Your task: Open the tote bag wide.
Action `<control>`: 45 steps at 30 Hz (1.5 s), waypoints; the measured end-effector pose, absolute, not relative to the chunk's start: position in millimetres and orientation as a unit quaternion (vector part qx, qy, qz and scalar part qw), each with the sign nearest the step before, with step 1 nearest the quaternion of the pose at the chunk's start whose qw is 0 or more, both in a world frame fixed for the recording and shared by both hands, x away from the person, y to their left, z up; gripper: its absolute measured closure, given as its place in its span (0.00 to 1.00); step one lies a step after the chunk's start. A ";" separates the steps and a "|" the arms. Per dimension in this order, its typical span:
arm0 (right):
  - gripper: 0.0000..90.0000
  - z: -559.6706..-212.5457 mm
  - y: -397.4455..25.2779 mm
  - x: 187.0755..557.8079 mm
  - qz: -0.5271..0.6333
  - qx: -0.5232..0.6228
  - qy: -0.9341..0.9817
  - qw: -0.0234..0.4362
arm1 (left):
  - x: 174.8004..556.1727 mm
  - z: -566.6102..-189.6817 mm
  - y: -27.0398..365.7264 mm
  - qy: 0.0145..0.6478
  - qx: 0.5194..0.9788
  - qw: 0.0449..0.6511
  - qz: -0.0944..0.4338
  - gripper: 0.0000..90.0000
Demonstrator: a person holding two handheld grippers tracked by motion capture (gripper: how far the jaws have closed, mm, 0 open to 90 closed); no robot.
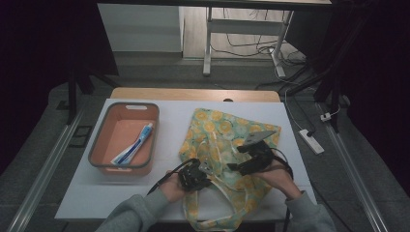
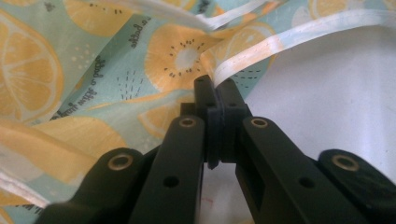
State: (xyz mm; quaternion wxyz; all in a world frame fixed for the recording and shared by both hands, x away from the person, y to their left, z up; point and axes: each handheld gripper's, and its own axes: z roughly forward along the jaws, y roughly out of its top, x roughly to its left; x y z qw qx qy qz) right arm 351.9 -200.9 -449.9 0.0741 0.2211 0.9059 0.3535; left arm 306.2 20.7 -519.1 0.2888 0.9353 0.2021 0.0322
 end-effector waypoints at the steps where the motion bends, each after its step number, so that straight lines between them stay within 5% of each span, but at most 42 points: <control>1: 0.22 -464.9 -185.6 350.8 0.312 0.210 0.923 0.082 | 306.2 -519.1 21.0 0.203 0.935 0.289 0.030 0.99; 4: 0.25 -488.0 -174.7 358.1 0.266 0.199 0.938 0.100 | 306.0 -519.0 21.7 0.202 0.935 0.290 0.027 1.00; 9: 0.46 -510.5 -172.8 373.4 0.245 0.202 0.942 0.109 | 304.7 -516.3 25.6 0.201 0.933 0.297 0.020 0.99; 12: 0.84 -510.9 -174.1 378.5 0.269 0.199 0.938 0.092 | 300.4 -512.3 30.6 0.197 0.932 0.303 0.017 0.99; 14: 0.99 -510.4 -172.4 379.0 0.262 0.194 0.939 0.111 | 298.5 -510.9 32.6 0.197 0.932 0.305 0.016 1.00; 28: 1.00 -444.0 -206.9 435.1 0.369 0.274 0.877 0.142 | 267.7 -487.2 91.7 0.204 0.914 0.350 -0.011 1.00; 41: 1.00 -504.5 -207.7 487.8 0.305 0.342 0.881 0.118 | 268.2 -489.2 101.6 0.217 0.912 0.349 -0.012 0.99; 43: 0.86 -501.0 -208.1 485.2 0.316 0.340 0.879 0.109 | 269.3 -488.9 100.9 0.228 0.905 0.359 -0.003 0.96; 45: 0.63 -486.5 -209.8 475.5 0.351 0.335 0.870 0.087 | 269.9 -484.8 102.9 0.239 0.896 0.375 0.002 0.75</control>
